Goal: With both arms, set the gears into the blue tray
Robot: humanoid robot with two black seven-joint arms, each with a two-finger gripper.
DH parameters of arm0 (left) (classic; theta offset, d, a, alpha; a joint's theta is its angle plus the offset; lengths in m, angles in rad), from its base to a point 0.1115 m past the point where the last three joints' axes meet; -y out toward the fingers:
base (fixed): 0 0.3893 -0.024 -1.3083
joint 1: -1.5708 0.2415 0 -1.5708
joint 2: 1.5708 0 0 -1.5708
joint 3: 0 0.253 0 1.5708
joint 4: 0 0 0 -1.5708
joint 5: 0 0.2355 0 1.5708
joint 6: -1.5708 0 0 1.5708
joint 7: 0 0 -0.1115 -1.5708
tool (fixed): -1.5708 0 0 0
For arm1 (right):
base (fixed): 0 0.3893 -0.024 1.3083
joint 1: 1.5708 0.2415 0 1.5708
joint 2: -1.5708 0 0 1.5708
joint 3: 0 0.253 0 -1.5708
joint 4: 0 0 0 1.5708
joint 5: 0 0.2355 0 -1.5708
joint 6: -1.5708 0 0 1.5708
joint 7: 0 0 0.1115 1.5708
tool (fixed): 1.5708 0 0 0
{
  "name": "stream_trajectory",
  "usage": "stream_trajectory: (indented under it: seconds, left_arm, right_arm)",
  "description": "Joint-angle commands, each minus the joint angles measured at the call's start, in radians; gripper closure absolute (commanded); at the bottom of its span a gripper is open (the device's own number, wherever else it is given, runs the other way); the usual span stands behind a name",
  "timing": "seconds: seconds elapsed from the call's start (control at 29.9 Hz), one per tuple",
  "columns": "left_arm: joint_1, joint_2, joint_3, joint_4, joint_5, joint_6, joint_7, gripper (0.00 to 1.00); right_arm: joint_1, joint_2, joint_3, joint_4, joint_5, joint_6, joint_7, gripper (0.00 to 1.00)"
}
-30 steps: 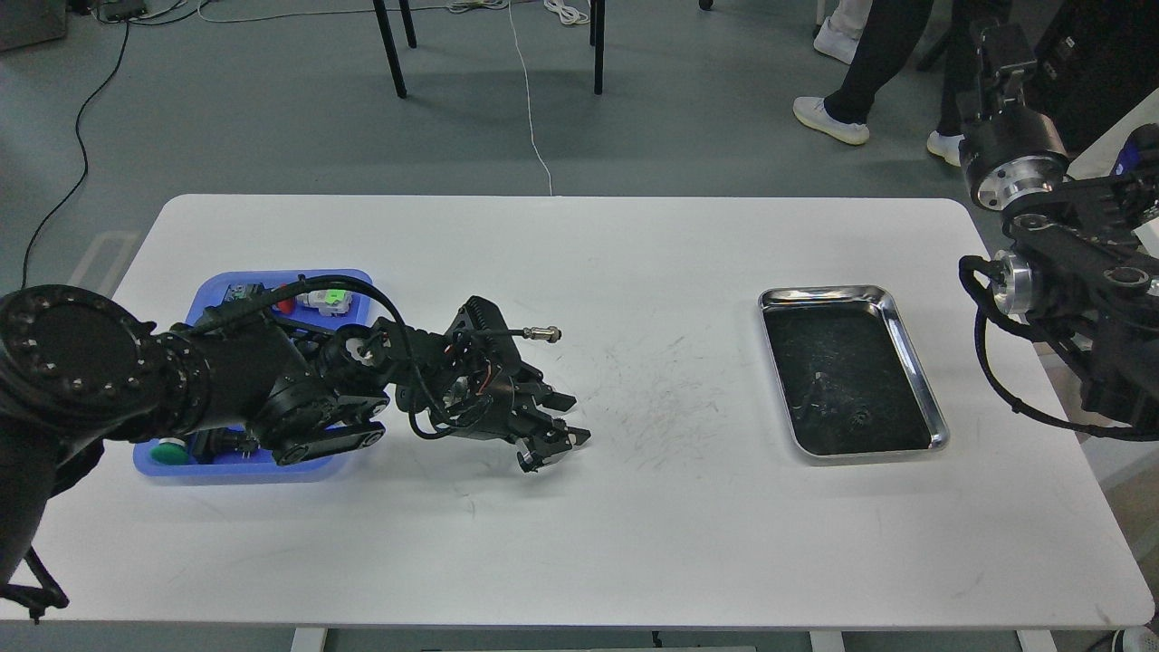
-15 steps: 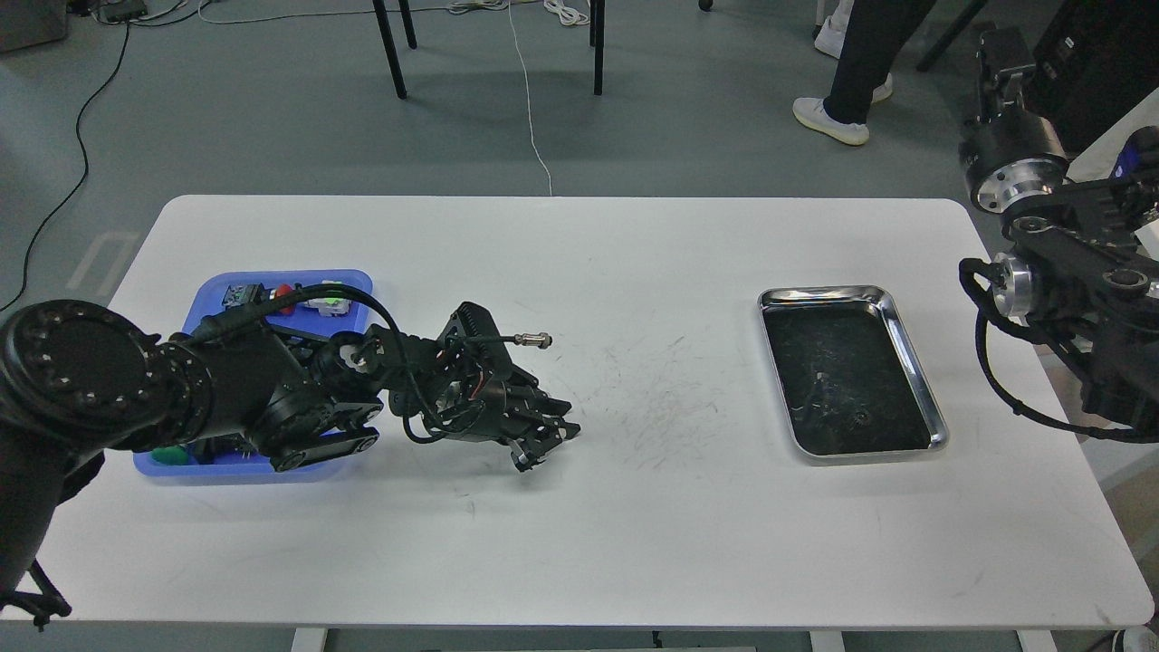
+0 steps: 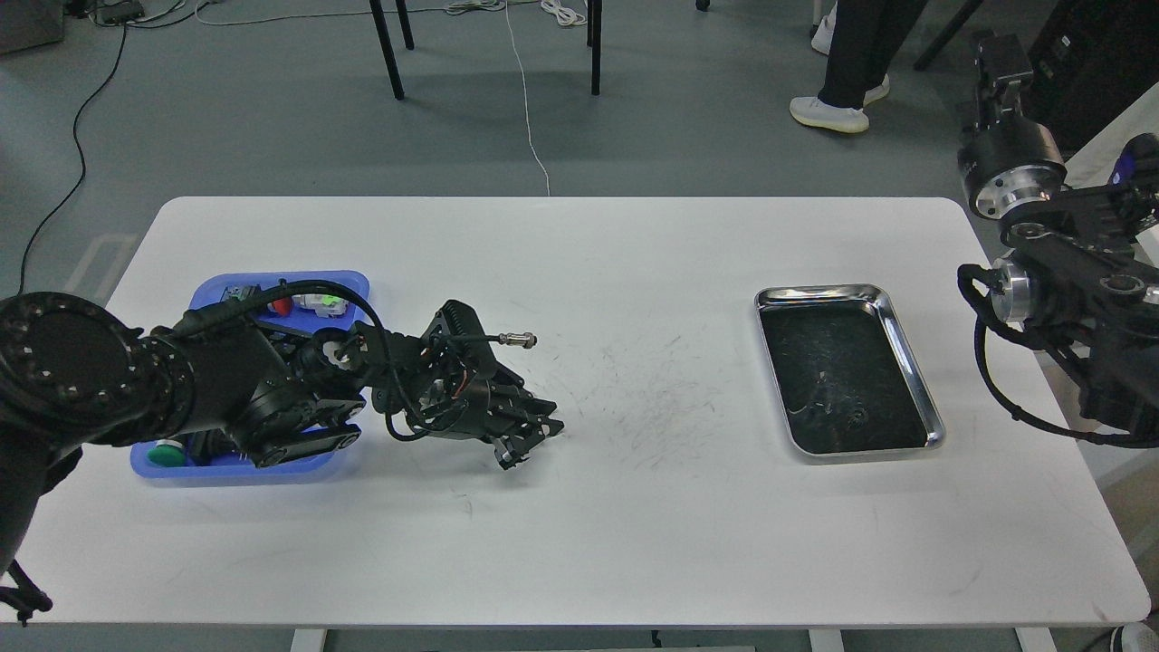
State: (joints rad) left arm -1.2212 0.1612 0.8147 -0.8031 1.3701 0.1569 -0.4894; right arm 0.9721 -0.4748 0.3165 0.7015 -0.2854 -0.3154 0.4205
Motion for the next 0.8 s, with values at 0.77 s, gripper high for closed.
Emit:
stream_trajectory:
  seconds: [0.77]
  left_arm:
    - [0.018, 0.624, -0.131, 0.009, -0.026, 0.010, 0.001, 0.93]
  right_arm:
    - [-0.003, 0.015, 0.004, 0.013, 0.000, -0.017, 0.001, 0.12]
